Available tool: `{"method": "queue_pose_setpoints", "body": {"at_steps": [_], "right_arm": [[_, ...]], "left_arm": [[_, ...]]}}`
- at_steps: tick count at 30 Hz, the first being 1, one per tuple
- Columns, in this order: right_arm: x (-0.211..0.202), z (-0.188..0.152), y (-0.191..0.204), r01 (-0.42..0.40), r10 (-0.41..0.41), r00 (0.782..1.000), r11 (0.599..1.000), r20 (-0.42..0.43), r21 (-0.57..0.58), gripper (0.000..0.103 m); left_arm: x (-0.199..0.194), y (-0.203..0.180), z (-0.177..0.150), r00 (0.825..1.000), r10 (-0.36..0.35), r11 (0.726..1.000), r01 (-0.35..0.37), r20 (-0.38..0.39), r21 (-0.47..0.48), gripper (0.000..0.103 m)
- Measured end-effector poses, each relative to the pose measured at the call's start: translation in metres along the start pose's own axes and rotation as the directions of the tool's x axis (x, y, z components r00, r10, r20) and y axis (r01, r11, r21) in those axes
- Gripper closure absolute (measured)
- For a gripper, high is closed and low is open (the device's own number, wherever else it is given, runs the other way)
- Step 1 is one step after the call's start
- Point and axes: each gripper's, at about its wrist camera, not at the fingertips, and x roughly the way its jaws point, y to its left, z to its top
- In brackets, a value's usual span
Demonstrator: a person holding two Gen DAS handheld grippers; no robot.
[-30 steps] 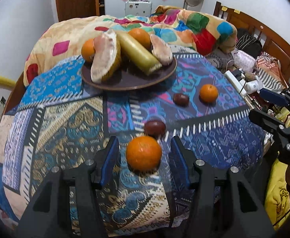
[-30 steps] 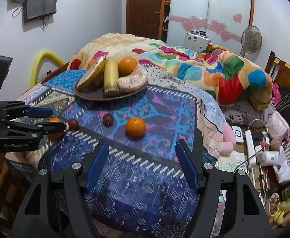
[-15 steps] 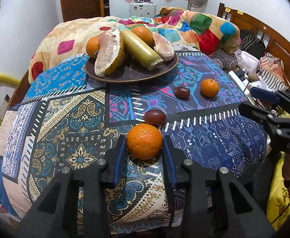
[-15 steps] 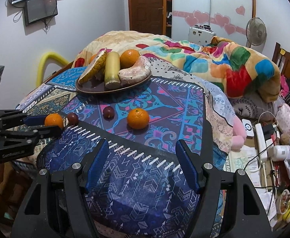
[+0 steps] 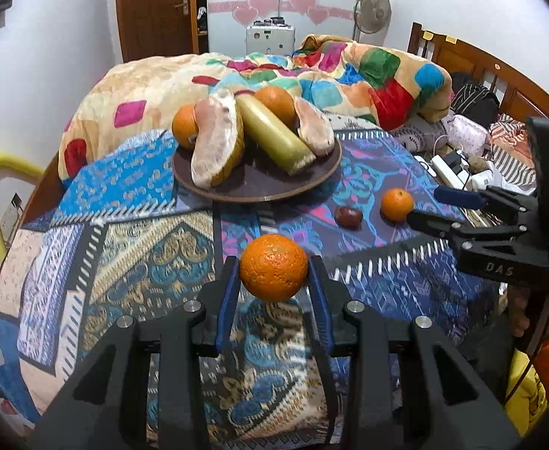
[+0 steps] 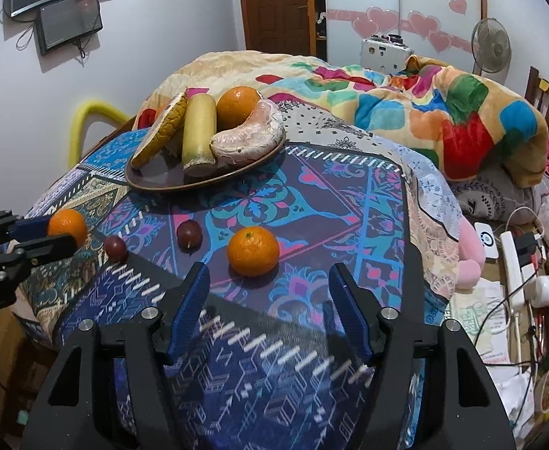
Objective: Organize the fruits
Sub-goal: 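Grasp a small mandarin from the bedspread with the left tool while the right tool grasps another mandarin, then set the mandarin on the purple plate with the left tool while the right tool sets its mandarin there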
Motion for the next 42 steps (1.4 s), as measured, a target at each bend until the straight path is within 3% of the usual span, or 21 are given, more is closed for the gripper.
{"method": "queue_pose_setpoints", "body": {"at_steps": [3,5,9,11,19,27,42], "right_arm": [[0.006,0.004,0.002,0.006,-0.006,1.0,1.0,-0.006,-0.011,0.046],[0.01,0.005,0.003,0.004,-0.005,1.0,1.0,-0.022,-0.018,0.058],[0.017,0.005,0.007,-0.006,0.005,0.999,1.0,-0.037,-0.029,0.063],[0.016,0.006,0.011,-0.007,0.006,1.0,0.999,-0.029,-0.036,0.074],[0.006,0.017,0.019,0.024,-0.023,1.0,0.999,0.019,-0.033,0.074],[0.01,0.042,0.037,-0.021,0.023,0.998,0.999,0.063,-0.03,0.074],[0.047,0.059,0.071,-0.053,0.055,0.998,0.99,0.014,-0.132,0.074]], "left_arm": [[0.003,0.003,0.008,1.0,-0.005,1.0,0.005,0.014,-0.001,0.067],[0.006,0.004,0.012,1.0,-0.011,1.0,0.011,0.018,0.004,0.067],[0.014,0.007,0.016,1.0,-0.019,1.0,0.019,0.023,0.012,0.067],[0.018,0.01,0.019,0.999,-0.023,1.0,0.022,0.024,0.017,0.067],[0.028,0.017,0.031,0.999,-0.032,0.999,0.03,0.044,0.041,0.067],[0.038,0.03,0.045,0.997,-0.055,0.998,0.053,0.056,0.04,0.067],[0.061,0.044,0.054,0.997,-0.078,0.996,0.076,0.021,0.055,0.067]]}}
